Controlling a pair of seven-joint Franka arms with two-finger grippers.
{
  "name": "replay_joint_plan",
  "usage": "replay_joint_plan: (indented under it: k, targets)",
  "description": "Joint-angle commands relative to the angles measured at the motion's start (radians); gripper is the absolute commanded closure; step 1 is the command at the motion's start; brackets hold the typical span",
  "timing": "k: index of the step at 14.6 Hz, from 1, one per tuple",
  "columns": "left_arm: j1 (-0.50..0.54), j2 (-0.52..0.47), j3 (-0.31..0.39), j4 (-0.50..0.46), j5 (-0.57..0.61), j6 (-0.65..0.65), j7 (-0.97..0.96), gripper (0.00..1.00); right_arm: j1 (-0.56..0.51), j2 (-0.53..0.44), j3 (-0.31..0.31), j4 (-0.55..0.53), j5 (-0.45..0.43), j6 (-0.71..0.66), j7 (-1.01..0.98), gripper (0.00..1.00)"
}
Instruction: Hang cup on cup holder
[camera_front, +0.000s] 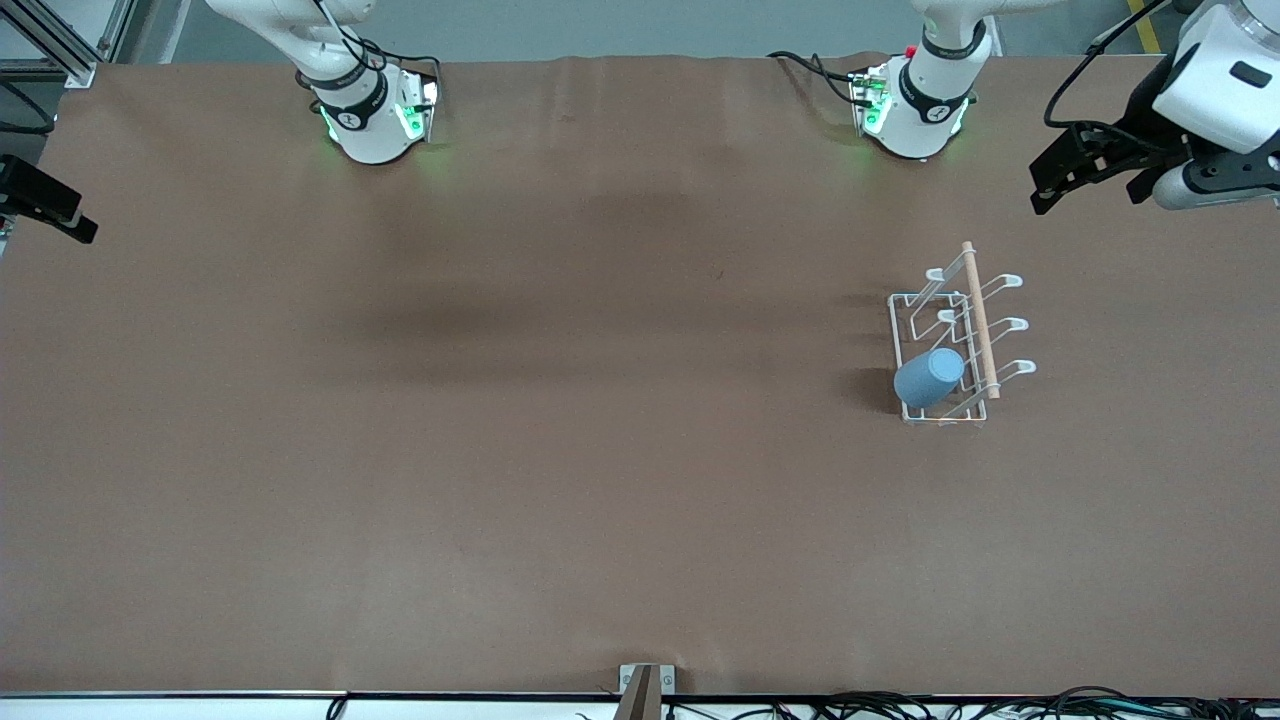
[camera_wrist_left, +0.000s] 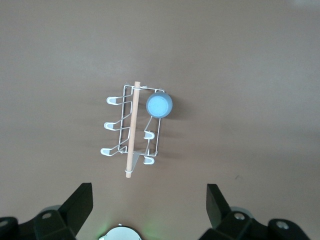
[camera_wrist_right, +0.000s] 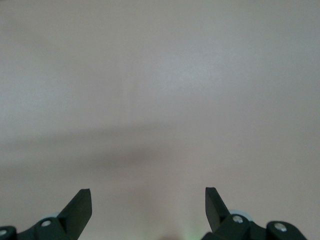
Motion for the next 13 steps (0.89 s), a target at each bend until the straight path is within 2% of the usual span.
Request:
replay_joint_plan:
  k: [1,6,9,13]
  targets:
    - [-0.01,-0.064,0.025,-0.112,-0.019,0.07,0.048,0.0,-0.005,0.002,-0.001,0.006,0.014,-0.009,0.004,0.0]
    - [-0.002,-0.064,0.03,-0.137,-0.019,0.087,0.076,0.0,-0.005,0.007,-0.001,0.006,0.014,-0.008,0.004,0.0]
    - [-0.001,-0.064,0.054,-0.136,-0.01,0.07,0.175,0.0,-0.007,0.007,-0.001,0.006,0.014,-0.009,0.004,0.0]
    - [-0.002,-0.061,0.056,-0.128,-0.005,0.065,0.162,0.0,-0.007,0.007,-0.001,0.006,0.015,-0.009,0.004,0.0]
